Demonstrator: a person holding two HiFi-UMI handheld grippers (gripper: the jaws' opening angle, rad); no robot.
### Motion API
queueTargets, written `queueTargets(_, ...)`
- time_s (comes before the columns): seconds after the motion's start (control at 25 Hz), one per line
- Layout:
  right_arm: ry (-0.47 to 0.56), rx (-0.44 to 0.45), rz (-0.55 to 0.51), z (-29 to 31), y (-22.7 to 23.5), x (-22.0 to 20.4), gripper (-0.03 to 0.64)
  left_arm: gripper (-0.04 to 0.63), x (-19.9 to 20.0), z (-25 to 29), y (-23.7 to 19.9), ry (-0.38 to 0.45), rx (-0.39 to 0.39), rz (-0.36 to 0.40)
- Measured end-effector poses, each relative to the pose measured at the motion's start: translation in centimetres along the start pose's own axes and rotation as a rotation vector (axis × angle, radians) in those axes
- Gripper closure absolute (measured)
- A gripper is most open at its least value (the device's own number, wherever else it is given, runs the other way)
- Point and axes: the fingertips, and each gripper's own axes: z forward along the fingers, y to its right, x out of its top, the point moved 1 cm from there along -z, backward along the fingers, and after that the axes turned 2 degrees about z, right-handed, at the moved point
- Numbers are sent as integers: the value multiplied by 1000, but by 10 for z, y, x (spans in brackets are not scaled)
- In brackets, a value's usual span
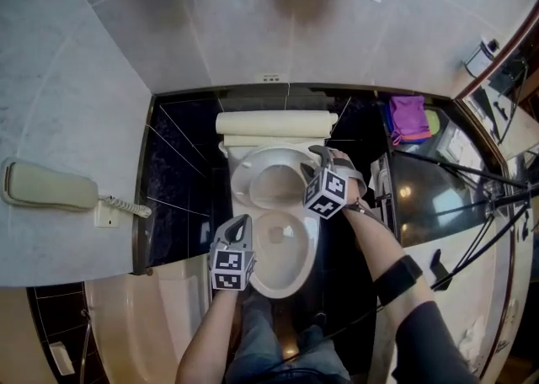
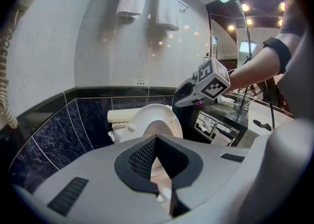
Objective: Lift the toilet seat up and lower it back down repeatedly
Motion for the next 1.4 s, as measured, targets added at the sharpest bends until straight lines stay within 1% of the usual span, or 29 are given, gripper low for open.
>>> queueTargets(0.12,-2,9,-17,28,-1,4,408,598,-5,14,-7,4,-5,-6)
queueTargets(0.2,-11,22,-24,43,-3,4,439,598,-9,22,-11,7,-7,-5)
queueTargets(0.32,-31,30,-50,60,-6,1,467,598,-14,27,-17,12,-8,-9)
queueTargets(0.4,-36,33,-68,67,-9,-1,516,598,-19,28,-19,7,-9,-15)
queueTargets(0.56,-23,21,-61,68,-8,0,525,598,-21,28,-18,-21,-28,-25)
queueTargets(0.76,-31,7,-41,60,-14,-1,528,598,-37,26,-10,-53,-34,-30)
queueTargets(1.0,-2,11,-57,34,-33,-1,531,598,-58,32,7,-78,-37,-48)
queueTargets(1.2,27,7,-71,6,-57,-3,534,598,-62,33,27,-85,-41,-60)
queueTargets(1.4,62,11,-79,-27,-92,-12,535,598,-78,24,40,-93,-9,-54)
